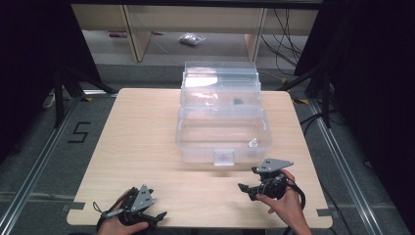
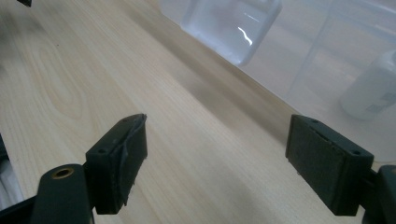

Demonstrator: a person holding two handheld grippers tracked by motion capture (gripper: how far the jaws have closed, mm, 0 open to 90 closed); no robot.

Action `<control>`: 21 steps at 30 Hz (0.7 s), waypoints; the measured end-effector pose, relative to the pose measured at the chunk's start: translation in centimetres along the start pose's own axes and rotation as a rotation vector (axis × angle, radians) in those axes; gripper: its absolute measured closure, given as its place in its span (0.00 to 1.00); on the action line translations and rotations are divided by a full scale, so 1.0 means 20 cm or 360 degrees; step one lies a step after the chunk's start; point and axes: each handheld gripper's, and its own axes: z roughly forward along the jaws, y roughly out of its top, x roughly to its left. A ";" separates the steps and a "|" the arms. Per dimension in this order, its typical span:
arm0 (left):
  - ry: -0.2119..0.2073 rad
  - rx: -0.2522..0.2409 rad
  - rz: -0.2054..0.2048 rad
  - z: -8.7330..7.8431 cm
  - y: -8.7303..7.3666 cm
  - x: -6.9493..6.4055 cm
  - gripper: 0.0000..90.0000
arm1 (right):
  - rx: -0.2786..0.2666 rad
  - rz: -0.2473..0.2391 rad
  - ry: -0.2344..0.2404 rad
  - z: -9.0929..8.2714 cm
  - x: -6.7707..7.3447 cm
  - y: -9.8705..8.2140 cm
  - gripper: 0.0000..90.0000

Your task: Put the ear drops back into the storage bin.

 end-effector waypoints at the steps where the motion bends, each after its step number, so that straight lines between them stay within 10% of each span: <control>1: 0.0001 -0.0001 0.0000 0.00 0.00 0.00 0.17 | 0.0016 0.0045 0.0020 0.00 0.01 -0.01 0.24; 21: 0.0004 0.0001 0.0026 0.00 0.00 0.00 0.17 | -0.0007 0.0037 0.0017 -0.05 0.02 -0.11 0.18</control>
